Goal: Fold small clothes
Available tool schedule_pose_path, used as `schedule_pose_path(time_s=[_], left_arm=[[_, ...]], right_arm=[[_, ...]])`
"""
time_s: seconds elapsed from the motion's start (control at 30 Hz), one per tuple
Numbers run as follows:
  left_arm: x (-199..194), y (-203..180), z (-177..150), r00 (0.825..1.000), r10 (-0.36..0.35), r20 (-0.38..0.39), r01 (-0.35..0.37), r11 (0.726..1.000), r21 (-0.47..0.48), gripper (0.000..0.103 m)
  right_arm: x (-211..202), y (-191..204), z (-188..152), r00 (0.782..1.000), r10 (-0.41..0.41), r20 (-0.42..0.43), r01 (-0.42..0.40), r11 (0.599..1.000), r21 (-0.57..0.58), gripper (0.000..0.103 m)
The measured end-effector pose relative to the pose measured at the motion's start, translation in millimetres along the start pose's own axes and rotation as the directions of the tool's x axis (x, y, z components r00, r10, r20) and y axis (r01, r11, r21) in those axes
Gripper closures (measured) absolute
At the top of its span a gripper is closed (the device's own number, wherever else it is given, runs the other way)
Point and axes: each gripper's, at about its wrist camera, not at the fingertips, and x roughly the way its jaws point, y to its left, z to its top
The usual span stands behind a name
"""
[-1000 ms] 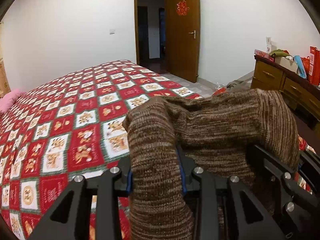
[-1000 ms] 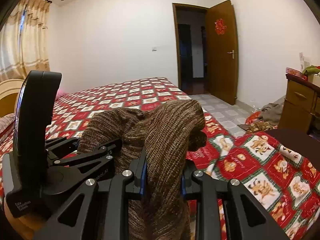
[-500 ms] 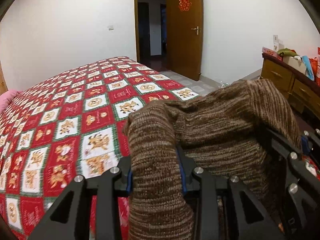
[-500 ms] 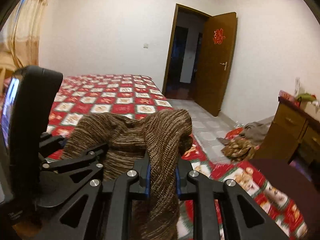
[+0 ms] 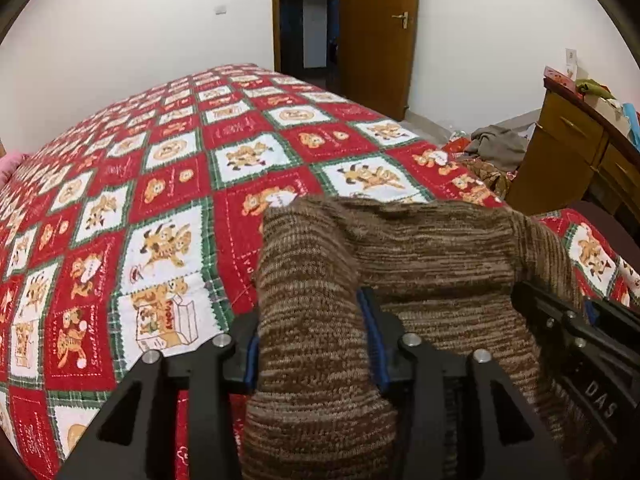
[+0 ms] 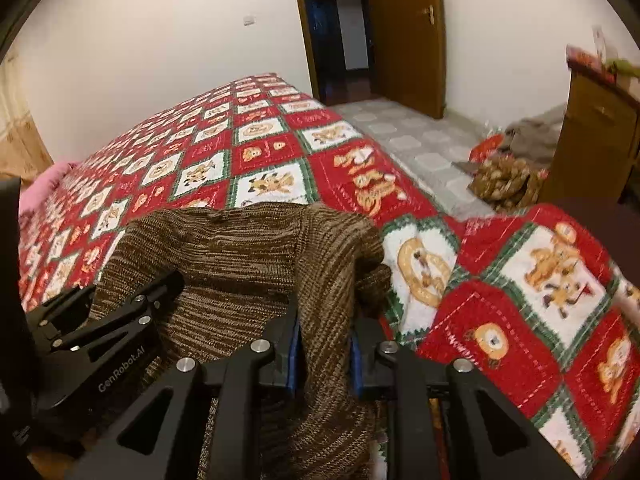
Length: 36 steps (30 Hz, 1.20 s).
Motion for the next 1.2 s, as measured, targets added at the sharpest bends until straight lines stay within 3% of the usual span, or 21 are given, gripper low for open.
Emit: schedule_pose_path(time_s=[0.07,0.17,0.23,0.3,0.33,0.4,0.47,0.53,0.63,0.77,0.97,1.2], left_arm=[[3,3,2,1.0,-0.003,-0.006,0.003,1.0,-0.007,0.051],[4,7,1,1.0,-0.02,-0.007,0.02,1.0,-0.018,0.05],[4,8,1,1.0,-0.017,-0.008,0.017,1.0,-0.025,0.048],[4,6,1,1.0,-0.004,-0.006,0.004,1.0,-0.018,0.047],[3,5,1,1.0,0.002,-0.004,-0.002,1.0,-0.013,0.047],[3,4,0,1.0,0.012,-0.001,-0.012,1.0,-0.004,0.047],[2,3,0,1.0,0.016,0.0,-0.016,1.0,0.002,0.047],[3,3,0,1.0,0.021,-0.001,-0.021,1.0,0.009,0.046],[3,3,0,0.999,0.038,-0.003,-0.038,0.998,0.04,0.039],[2,6,2,0.998,0.055,-0.003,-0.055,0.995,0.083,0.026],[4,23,2,0.999,0.032,-0.026,-0.03,0.996,0.084,0.013],[-30,21,-5,0.999,0.051,-0.008,-0.05,0.993,0.108,0.015]], right_arm=[[1,-8,4,1.0,0.002,-0.015,-0.001,0.999,0.041,0.061],[-14,-28,-1,0.998,0.05,0.024,-0.053,0.988,0.148,0.061],[-36,-34,-6,0.994,0.028,0.102,-0.045,0.984,0.174,0.061],[-49,-26,-5,0.989,-0.018,0.15,0.0,0.993,0.12,0.065],[-54,-18,-1,0.984,-0.034,0.174,0.023,0.997,0.067,0.075],[-55,-7,6,0.982,-0.041,0.185,0.038,0.999,0.019,0.08],[-46,3,13,0.986,-0.014,0.166,0.017,1.0,-0.014,0.081],[-23,11,19,0.996,-0.005,0.094,0.009,0.999,-0.051,0.081],[20,8,14,0.995,-0.085,-0.059,0.081,0.994,-0.072,0.082],[27,-1,19,0.996,-0.072,-0.061,0.071,0.997,-0.014,0.085],[35,7,22,0.985,-0.164,-0.045,0.162,0.986,-0.052,0.085],[39,3,29,0.984,-0.179,-0.022,0.178,0.983,-0.041,0.085]])
